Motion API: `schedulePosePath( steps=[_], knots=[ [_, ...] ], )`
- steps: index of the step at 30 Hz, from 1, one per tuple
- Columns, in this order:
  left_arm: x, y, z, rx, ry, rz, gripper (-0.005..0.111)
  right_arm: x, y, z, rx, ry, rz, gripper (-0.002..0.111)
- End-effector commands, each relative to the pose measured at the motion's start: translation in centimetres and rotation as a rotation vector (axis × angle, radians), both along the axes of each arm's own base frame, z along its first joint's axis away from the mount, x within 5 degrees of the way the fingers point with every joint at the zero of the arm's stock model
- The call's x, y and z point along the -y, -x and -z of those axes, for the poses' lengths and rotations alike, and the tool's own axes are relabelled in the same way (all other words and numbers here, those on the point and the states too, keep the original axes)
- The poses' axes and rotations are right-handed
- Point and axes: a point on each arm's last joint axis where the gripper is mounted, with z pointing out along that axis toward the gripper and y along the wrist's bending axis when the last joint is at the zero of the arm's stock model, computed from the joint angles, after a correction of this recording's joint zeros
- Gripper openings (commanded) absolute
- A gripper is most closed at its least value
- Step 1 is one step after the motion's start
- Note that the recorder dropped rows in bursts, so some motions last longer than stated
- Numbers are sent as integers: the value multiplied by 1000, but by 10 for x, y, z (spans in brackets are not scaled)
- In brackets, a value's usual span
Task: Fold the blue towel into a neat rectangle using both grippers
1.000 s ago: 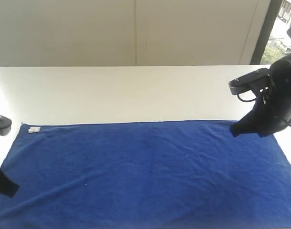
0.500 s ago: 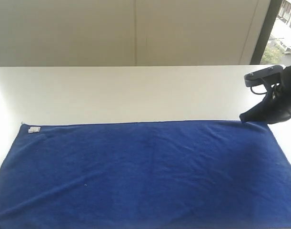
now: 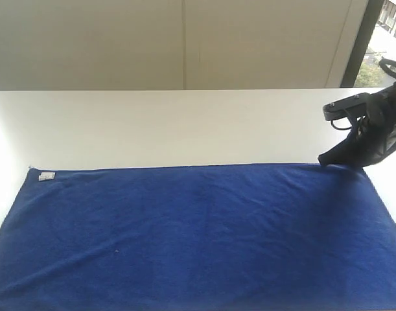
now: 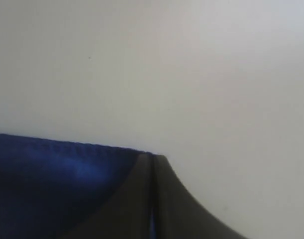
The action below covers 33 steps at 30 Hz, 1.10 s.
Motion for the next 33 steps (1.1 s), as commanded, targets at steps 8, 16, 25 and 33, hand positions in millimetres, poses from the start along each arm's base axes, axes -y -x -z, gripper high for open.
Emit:
schedulePosePath(
  steps=[8, 16, 25, 33],
  knots=[
    [1, 2, 2, -4, 12, 3, 0, 12, -1, 10, -25, 78, -29, 0],
    [1, 2, 2, -4, 12, 3, 0, 32, 0, 6, -7, 121, -17, 0],
    [0, 0, 2, 26, 20, -7, 0, 30, 3, -48, 70, 84, 87, 0],
    [0, -8, -8, 168, 15, -12, 0, -12, 87, -64, -129, -143, 26, 0]
  ],
)
